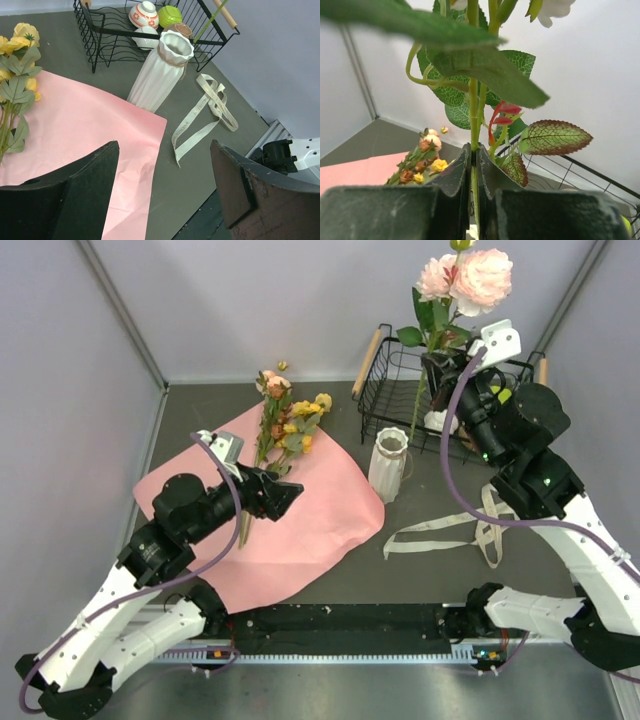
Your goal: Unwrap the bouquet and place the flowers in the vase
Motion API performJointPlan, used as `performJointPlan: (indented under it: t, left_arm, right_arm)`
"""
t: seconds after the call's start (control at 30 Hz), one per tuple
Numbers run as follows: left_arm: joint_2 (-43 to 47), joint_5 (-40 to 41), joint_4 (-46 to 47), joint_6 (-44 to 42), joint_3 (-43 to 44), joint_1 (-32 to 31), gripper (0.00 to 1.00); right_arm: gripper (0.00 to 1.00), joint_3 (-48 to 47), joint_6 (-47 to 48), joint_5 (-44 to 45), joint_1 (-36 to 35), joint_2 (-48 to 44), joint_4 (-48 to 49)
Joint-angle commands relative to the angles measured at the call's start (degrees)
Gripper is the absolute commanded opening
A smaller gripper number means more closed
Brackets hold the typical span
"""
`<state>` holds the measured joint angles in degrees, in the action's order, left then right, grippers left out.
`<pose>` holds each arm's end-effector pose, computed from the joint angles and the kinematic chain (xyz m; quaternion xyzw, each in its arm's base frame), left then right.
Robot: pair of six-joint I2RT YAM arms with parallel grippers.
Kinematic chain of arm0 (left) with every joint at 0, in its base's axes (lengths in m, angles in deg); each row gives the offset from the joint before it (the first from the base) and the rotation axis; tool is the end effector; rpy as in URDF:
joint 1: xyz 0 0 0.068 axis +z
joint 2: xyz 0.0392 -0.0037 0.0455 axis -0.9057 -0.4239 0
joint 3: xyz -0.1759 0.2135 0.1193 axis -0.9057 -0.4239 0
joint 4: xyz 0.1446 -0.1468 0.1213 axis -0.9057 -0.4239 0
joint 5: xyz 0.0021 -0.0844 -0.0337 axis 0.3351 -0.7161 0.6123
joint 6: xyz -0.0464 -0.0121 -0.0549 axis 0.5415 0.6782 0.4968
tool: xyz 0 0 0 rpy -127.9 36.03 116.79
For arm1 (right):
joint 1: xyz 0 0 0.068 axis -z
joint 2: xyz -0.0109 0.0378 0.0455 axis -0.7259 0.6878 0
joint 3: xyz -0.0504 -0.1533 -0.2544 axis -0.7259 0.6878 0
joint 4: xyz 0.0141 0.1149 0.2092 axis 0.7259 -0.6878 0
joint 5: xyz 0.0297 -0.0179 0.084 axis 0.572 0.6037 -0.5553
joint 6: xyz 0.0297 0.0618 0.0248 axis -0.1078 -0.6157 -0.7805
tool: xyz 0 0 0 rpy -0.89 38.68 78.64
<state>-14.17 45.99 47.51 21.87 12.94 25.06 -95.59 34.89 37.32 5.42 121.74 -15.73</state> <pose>0.0885 -0.0809 0.3979 0.1313 0.7311 -0.3820 0.5499 0.1503 0.1075 0.5509 -0.1484 0.5993 0.1307 0.7757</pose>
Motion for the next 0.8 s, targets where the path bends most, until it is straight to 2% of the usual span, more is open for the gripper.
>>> performJointPlan:
  t: [0.0, 0.2, 0.43, 0.77]
  left_arm:
    - [0.20, 1.21, 1.04, -0.43, 0.67, -0.13, 0.79]
    - [-0.06, 1.30, 0.60, -0.78, 0.93, -0.13, 0.79]
    - [-0.32, 1.39, 0.42, -0.87, 0.76, -0.22, 0.79]
    - [-2.34, 0.51, 1.74, -0.52, 0.58, -0.22, 0.79]
  right_arm:
    - [0.00, 2.20, -4.78, -4.37, 4.38, -0.67, 4.28]
    - [0.00, 5.73, -5.68, -5.35, 4.74, -1.11, 6.22]
    - [0.00, 2.22, -3.31, -4.38, 4.65, -2.52, 4.56]
    - [0.00, -0.69, -4.62, -7.55, 4.65, -1.56, 5.08]
